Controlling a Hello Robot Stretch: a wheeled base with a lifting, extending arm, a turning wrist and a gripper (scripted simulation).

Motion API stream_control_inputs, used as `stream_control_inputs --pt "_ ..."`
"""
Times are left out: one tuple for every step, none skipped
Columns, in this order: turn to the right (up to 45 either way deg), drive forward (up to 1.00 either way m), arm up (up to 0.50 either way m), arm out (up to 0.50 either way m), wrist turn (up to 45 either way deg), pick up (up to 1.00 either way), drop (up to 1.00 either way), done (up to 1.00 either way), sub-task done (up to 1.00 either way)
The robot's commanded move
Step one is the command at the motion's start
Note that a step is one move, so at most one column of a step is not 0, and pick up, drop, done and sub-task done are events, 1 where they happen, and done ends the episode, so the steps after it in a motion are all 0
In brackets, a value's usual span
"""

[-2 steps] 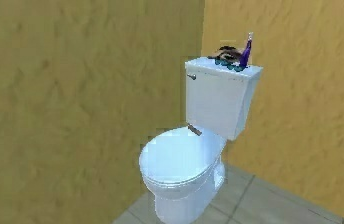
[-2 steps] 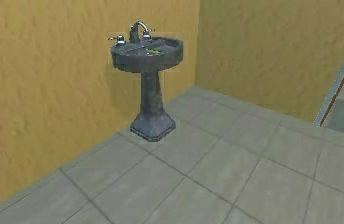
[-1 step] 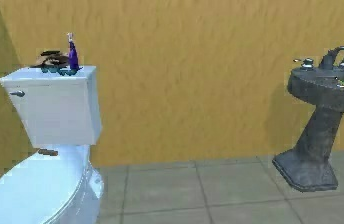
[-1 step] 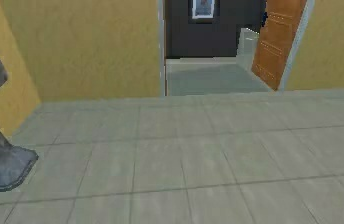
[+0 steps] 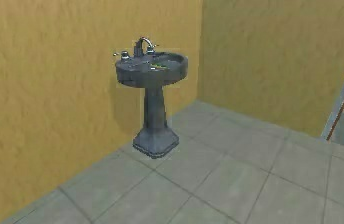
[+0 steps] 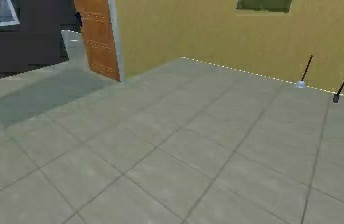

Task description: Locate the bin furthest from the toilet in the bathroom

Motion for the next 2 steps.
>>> stream_control_inputs --pt "45.0 0.00 0.00 0.00 0.0 0.00 0.00 0.00 0.00" --pt "33.0 0.00 0.00 0.00 0.0 0.00 0.00 0.00 0.00"
